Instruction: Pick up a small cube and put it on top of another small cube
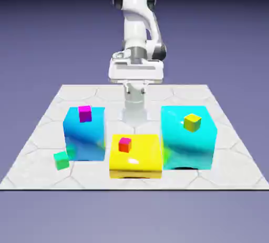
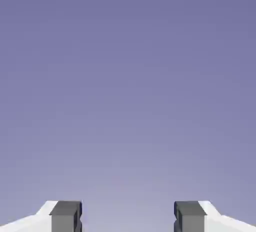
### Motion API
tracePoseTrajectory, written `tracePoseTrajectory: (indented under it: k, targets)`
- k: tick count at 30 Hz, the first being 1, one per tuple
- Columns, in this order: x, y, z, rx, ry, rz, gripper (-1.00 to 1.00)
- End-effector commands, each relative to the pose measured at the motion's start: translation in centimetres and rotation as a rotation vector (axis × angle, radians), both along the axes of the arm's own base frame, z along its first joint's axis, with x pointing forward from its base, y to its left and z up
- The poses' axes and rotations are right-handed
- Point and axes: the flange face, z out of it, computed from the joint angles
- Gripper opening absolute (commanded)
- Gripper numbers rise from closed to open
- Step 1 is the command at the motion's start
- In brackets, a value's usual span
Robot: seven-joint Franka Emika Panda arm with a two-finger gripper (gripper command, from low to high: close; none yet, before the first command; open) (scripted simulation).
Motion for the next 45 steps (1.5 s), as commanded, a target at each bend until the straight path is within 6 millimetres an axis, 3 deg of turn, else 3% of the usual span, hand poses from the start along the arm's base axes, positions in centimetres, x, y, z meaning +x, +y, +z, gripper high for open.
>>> tracePoseTrajectory:
  k: [1,9,16,23,32,33,36,37,38,39,42,45]
  targets:
    - [0.9,-1.1,-0.5,0.020,0.041,-0.032,0.00]
    - [6.2,-10.8,-6.2,0.185,0.359,-0.291,0.00]
    - [8.0,-19.8,-12.4,0.335,0.613,-0.511,0.00]
    - [7.2,-28.5,-19.0,0.485,0.842,-0.718,0.00]
    - [3.4,-37.8,-27.0,0.664,1.097,-0.946,0.00]
    - [3.4,-37.8,-27.0,0.664,1.097,-0.946,0.00]
    - [2.4,-35.9,-33.2,0.663,1.097,-0.947,0.00]
    - [2.3,-35.8,-33.4,0.663,1.097,-0.947,0.00]
    - [2.3,-35.8,-33.4,0.663,1.097,-0.947,-1.00]
    - [2.3,-35.8,-33.4,0.663,1.097,-0.947,-1.00]
    - [3.4,-37.7,-27.3,0.664,1.097,-0.946,-1.00]
    - [9.6,-29.7,-24.6,0.582,1.160,-0.728,-1.00]
